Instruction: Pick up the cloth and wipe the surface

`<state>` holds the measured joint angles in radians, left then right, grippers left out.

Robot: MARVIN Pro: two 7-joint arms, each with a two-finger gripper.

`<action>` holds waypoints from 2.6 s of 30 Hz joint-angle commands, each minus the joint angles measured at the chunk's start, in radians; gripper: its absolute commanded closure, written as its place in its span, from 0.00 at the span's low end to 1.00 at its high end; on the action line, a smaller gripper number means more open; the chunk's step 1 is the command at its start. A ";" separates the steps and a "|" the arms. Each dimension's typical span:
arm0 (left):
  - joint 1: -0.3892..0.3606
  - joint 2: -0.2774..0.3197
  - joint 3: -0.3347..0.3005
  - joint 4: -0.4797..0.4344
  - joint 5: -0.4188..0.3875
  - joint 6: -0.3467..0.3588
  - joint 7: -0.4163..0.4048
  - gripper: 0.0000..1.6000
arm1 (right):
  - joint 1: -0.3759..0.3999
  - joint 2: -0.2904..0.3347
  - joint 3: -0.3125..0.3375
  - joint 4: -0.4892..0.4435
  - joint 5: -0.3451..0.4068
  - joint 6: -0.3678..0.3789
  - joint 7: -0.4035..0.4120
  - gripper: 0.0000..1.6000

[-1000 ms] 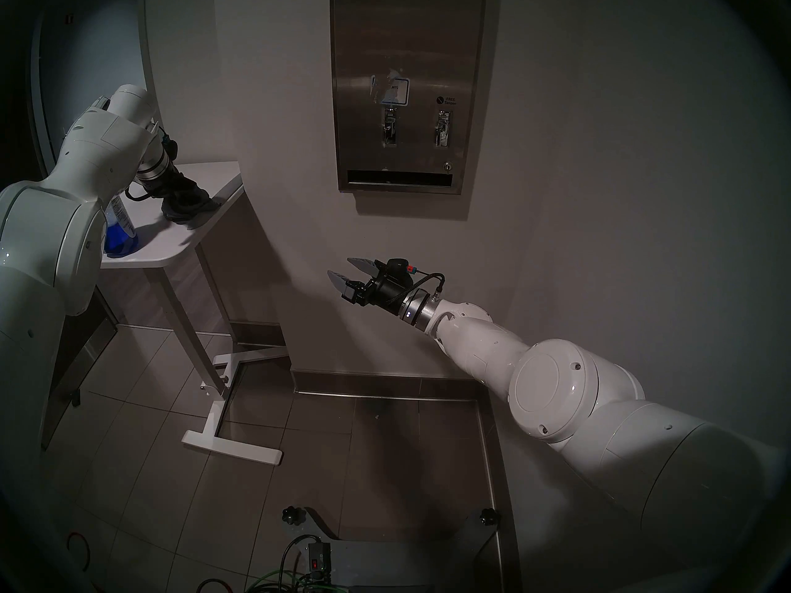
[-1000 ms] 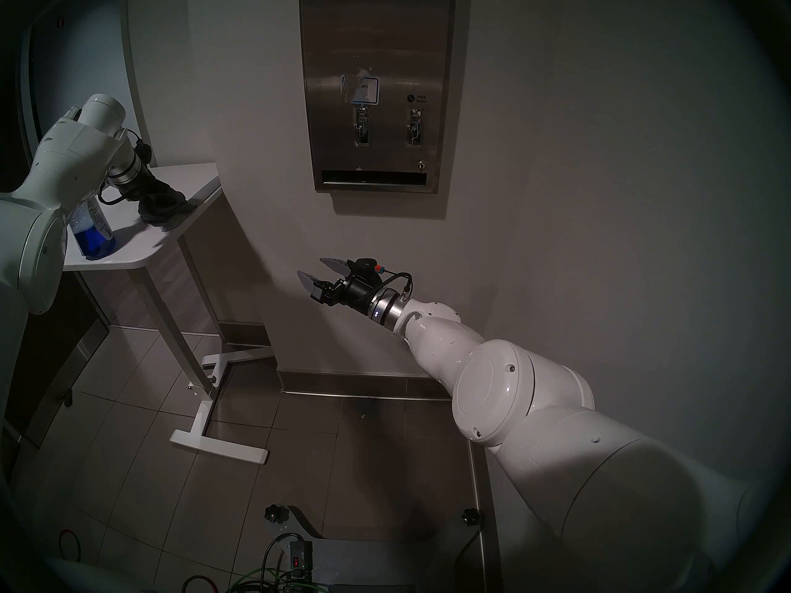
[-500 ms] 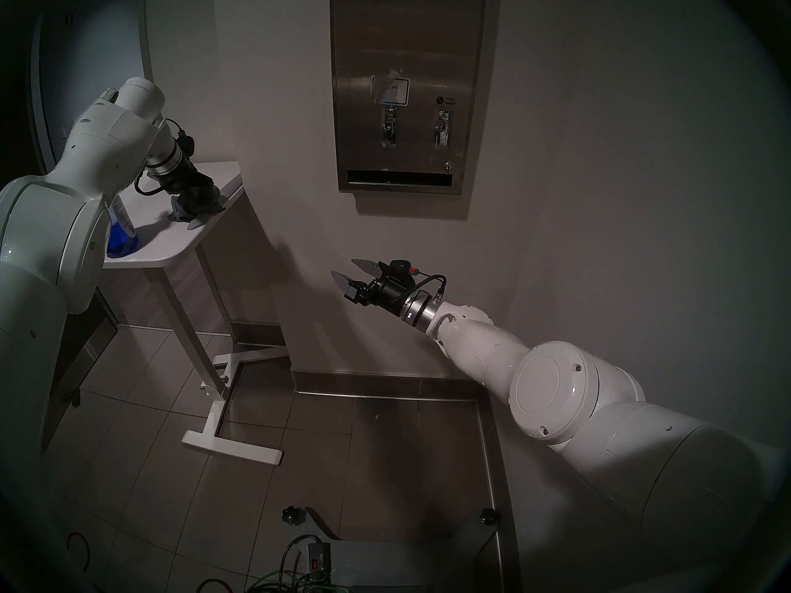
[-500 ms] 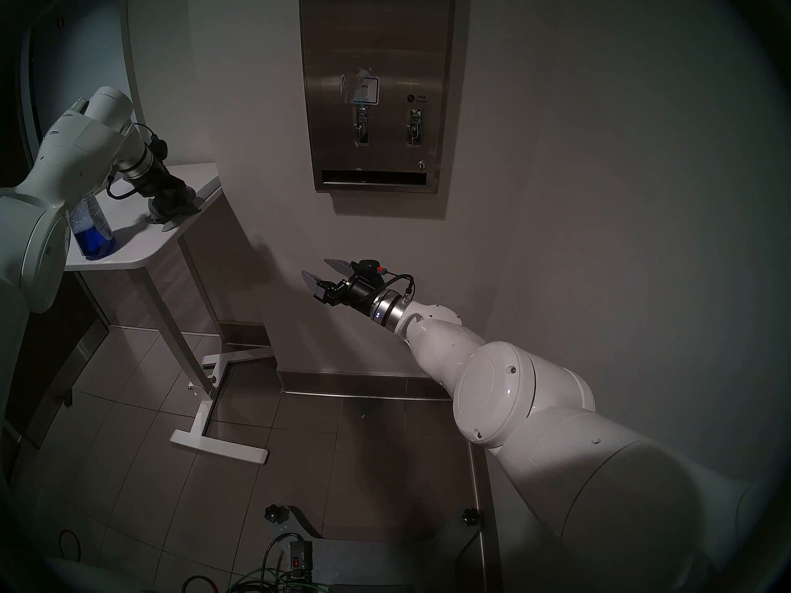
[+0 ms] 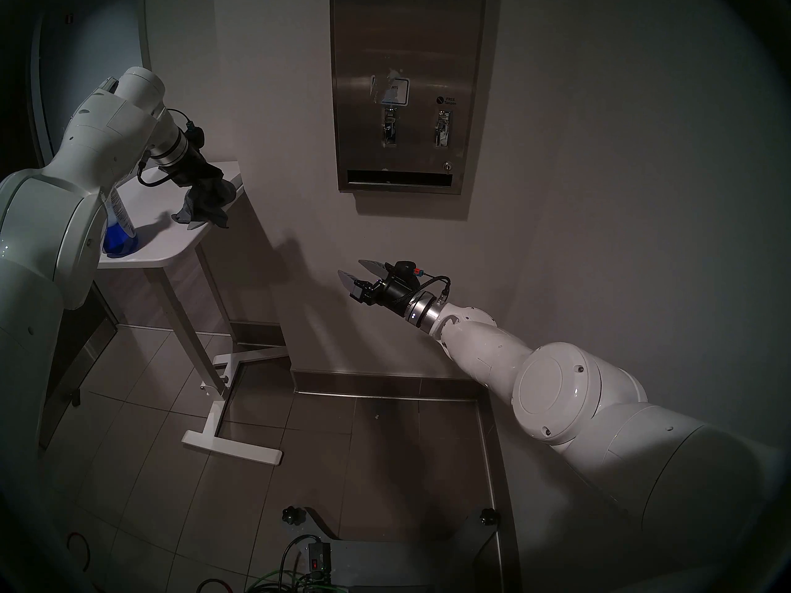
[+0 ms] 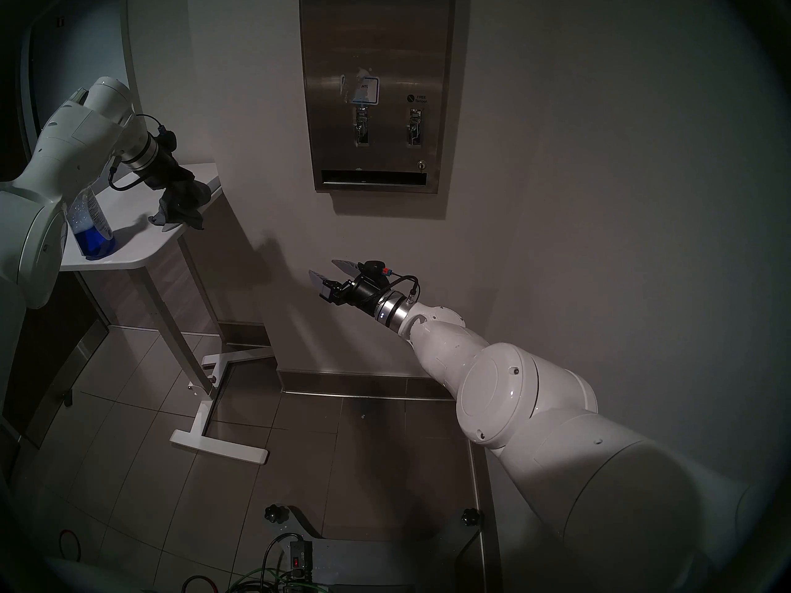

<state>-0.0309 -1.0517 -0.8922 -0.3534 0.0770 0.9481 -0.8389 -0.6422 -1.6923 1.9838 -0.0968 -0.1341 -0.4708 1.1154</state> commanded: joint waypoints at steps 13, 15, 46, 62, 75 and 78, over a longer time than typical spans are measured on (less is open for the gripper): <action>-0.106 0.073 0.057 -0.034 0.041 -0.050 -0.089 1.00 | 0.028 -0.001 0.002 -0.016 0.001 -0.001 -0.029 0.00; -0.109 0.076 0.060 -0.034 0.044 -0.053 -0.091 1.00 | 0.028 -0.001 0.002 -0.016 0.001 -0.001 -0.030 0.00; -0.136 0.112 0.194 -0.050 0.141 -0.178 -0.225 0.00 | 0.030 -0.007 0.000 -0.016 -0.001 0.000 -0.089 0.00; -0.141 0.105 0.229 -0.047 0.138 -0.236 -0.331 0.00 | 0.023 -0.007 -0.001 -0.013 -0.003 0.002 -0.117 0.00; -0.145 0.070 0.201 -0.056 0.081 -0.251 -0.388 0.00 | 0.022 -0.009 -0.002 -0.015 -0.003 0.001 -0.136 0.00; -0.146 0.060 0.192 -0.062 0.061 -0.254 -0.396 0.00 | 0.023 -0.008 -0.001 -0.016 -0.002 0.001 -0.143 0.00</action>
<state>-0.1165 -0.9662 -0.6741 -0.3907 0.1763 0.6991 -1.1352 -0.6515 -1.6975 1.9848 -0.0932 -0.1349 -0.4702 0.9736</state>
